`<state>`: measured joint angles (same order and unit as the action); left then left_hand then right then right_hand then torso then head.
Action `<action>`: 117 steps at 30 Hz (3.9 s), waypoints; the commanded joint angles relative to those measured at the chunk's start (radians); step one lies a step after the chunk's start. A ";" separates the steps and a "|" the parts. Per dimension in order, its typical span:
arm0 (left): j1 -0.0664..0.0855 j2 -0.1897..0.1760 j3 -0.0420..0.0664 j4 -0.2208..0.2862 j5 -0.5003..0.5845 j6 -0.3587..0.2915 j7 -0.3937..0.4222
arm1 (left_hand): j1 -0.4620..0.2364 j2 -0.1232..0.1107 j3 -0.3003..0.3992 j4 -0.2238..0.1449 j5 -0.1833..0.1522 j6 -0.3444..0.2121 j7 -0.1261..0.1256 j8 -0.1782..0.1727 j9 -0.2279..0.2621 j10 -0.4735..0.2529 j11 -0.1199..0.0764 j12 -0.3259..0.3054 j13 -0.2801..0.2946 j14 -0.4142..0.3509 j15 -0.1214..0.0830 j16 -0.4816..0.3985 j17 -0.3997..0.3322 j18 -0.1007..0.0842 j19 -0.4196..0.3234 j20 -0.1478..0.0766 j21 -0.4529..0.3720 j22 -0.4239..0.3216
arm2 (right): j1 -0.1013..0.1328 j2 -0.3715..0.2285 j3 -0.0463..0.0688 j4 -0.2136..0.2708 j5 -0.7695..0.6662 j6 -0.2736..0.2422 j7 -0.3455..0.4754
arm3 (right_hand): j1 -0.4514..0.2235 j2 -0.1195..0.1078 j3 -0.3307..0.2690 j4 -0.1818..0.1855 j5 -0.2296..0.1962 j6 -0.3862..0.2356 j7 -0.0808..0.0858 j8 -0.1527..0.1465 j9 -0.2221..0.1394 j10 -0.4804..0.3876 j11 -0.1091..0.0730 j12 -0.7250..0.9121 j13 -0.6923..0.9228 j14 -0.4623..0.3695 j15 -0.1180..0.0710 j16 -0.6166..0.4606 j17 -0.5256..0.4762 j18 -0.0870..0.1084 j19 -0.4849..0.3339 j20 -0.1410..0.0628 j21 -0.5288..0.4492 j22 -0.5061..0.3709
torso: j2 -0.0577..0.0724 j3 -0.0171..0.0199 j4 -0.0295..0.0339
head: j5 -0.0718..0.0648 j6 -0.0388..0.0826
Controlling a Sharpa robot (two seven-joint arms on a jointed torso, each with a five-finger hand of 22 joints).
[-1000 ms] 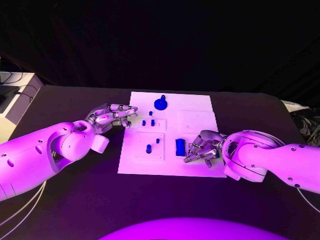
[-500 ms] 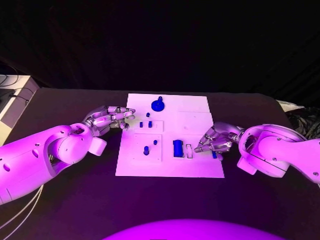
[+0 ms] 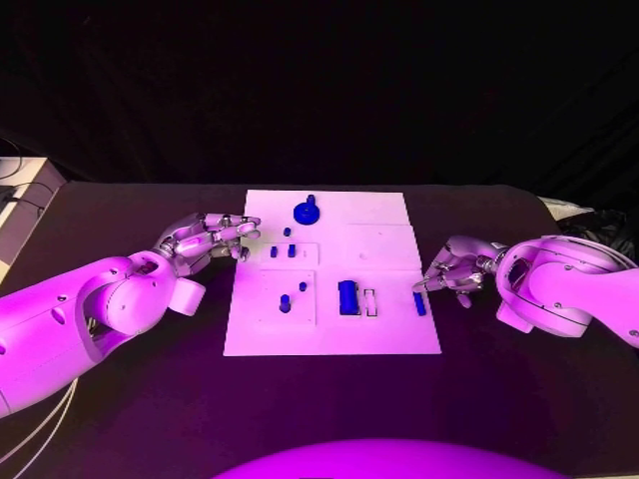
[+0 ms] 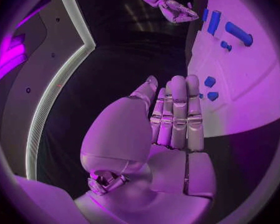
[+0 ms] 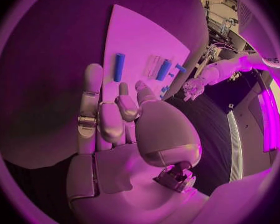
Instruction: Assemble the parts on the task board
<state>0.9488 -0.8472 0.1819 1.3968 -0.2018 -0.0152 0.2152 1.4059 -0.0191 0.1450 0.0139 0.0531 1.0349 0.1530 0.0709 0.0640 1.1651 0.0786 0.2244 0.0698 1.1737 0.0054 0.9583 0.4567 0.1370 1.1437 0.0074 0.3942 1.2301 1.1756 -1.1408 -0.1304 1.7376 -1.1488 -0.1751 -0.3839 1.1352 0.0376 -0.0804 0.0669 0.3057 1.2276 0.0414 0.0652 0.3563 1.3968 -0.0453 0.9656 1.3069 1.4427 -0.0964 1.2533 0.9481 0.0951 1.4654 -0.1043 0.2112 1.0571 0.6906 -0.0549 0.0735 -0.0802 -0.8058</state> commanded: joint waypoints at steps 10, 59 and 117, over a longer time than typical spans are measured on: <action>-0.001 -0.003 0.001 0.010 0.007 -0.005 0.050 | -0.011 0.002 -0.002 0.005 0.002 -0.002 -0.004 0.001 0.001 0.006 -0.003 0.004 0.001 -0.001 0.001 -0.004 -0.002 -0.012 0.006 0.002 -0.005 0.001 | -0.009 0.020 -0.002 0.011 -0.109 0.064 -0.153 | -0.039 -0.088 0.044 0.086 -0.003 -0.003 -0.020 0.008 0.271 0.013 -0.009 -0.007 0.020 -0.001 -0.013 0.006 0.008 -0.015 0.036 -0.016 0.007 0.004 | 0.000 -0.0010 0.0019 | -0.002 -0.003; -0.002 -0.009 0.001 0.013 0.008 -0.004 0.044 | -0.010 0.004 -0.005 0.007 0.003 -0.004 -0.003 0.000 0.001 0.005 -0.002 0.005 0.001 -0.001 0.001 -0.004 -0.001 -0.013 0.008 0.000 -0.008 0.003 | -0.053 0.108 -0.006 -0.050 -0.124 0.122 -0.115 | 0.058 -0.046 0.489 -0.234 0.173 -0.095 0.035 0.000 0.215 -0.040 0.016 -0.064 -0.015 -0.005 0.004 -0.011 0.010 0.005 0.024 -0.001 -0.008 0.018 | 0.000 -0.0003 0.0012 | 0.015 -0.008; -0.002 -0.011 0.001 0.017 0.008 0.005 0.029 | -0.007 0.004 -0.006 0.003 0.003 -0.006 -0.002 0.000 0.001 0.004 -0.002 0.004 0.001 -0.001 0.001 -0.004 -0.001 -0.013 0.009 0.000 -0.012 0.007 | -0.016 0.165 -0.009 0.040 0.133 -0.031 -0.186 | 0.016 -0.045 0.550 -0.301 0.236 -0.067 0.029 0.001 0.226 -0.033 0.010 -0.054 -0.023 -0.004 0.000 -0.026 0.001 0.012 0.022 -0.003 -0.020 0.080 | 0.001 0.0001 0.0009 | 0.016 -0.007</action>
<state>0.9470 -0.8599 0.1822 1.4109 -0.1999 -0.0219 0.2427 1.4020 -0.0151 0.1410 0.0180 0.0531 1.0362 0.1517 0.0709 0.0640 1.1651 0.0786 0.2236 0.0698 1.1736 0.0054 0.9584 0.4568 0.1371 1.1437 0.0074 0.3883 1.2357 1.1612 -0.9785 -0.1393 1.7776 -1.0225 -0.2218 -0.5680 1.1511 -0.0176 0.1501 0.0917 0.5367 1.1563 0.0693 0.0649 0.5810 1.3608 -0.0311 0.9114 1.2848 1.4350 -0.0959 1.2334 0.9498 0.0832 1.4624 -0.1067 0.1979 1.1357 0.6910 -0.0549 0.0743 -0.0669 -0.8141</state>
